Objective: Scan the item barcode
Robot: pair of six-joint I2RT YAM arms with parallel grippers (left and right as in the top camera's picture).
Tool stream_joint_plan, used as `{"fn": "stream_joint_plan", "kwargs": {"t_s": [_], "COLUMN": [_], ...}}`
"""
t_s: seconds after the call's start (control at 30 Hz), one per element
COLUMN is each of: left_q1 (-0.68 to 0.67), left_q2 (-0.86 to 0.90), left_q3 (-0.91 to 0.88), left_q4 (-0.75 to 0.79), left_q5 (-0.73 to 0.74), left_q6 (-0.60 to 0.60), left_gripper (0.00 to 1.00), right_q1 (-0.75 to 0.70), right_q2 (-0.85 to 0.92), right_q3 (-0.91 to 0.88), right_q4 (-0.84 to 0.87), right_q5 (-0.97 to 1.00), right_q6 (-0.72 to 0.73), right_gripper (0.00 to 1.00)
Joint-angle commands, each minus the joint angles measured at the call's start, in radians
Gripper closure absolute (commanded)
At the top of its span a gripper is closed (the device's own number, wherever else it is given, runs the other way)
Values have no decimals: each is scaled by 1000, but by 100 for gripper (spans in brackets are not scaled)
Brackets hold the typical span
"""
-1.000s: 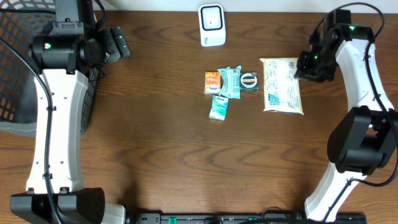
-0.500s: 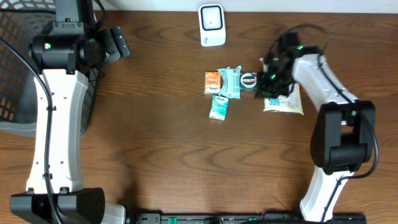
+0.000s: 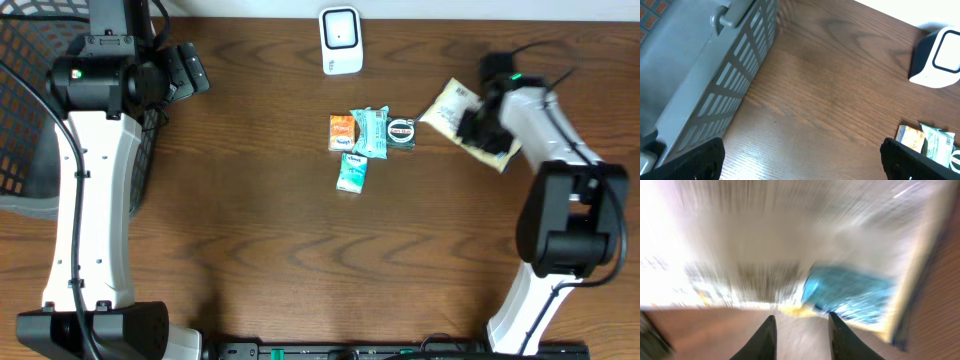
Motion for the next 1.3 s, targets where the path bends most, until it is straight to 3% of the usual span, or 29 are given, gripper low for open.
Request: {"fn": "stream_joint_plan", "kwargs": {"t_s": [0.0,0.07,0.13,0.33,0.37,0.63,0.8,0.97,1.03,1.13,1.2,1.27], "left_q1": [-1,-1,-1,-1,-1,-1,-1,-1,-1,-1,-1,-1], "left_q2": [0,0,0,0,0,0,0,0,0,0,0,0], "left_q3": [3,3,3,3,3,3,3,3,3,3,3,3], "left_q4": [-2,-2,-2,-2,-2,-2,-2,-2,-2,-2,-2,-2], "left_q5": [-16,-16,-16,-16,-16,-16,-16,-16,-16,-16,-16,-16], "left_q6": [-2,-2,-2,-2,-2,-2,-2,-2,-2,-2,-2,-2], "left_gripper": [2,2,2,2,2,2,2,2,2,2,2,2], "right_q1": [-63,-84,-97,-113,-117,-191,-211,-202,-193,-169,-158,-150], "right_q2": [-5,-5,-5,-4,-2,25,29,59,84,142,157,156], "right_q3": [173,227,247,219,212,167,167,165,165,165,165,165], "right_q4": [-33,-51,-53,-61,-52,49,189,342,379,373,343,308], "right_q5": [-11,-79,-148,-103,-85,-105,-258,-272,-276,-350,-414,-423], "right_q6": [-30,-37,-67,-90,-79,-56,-203,-220,-220,-220,-220,-221], "right_gripper": [65,62,54,4,1,1,1,9,3,1,6,1]}}
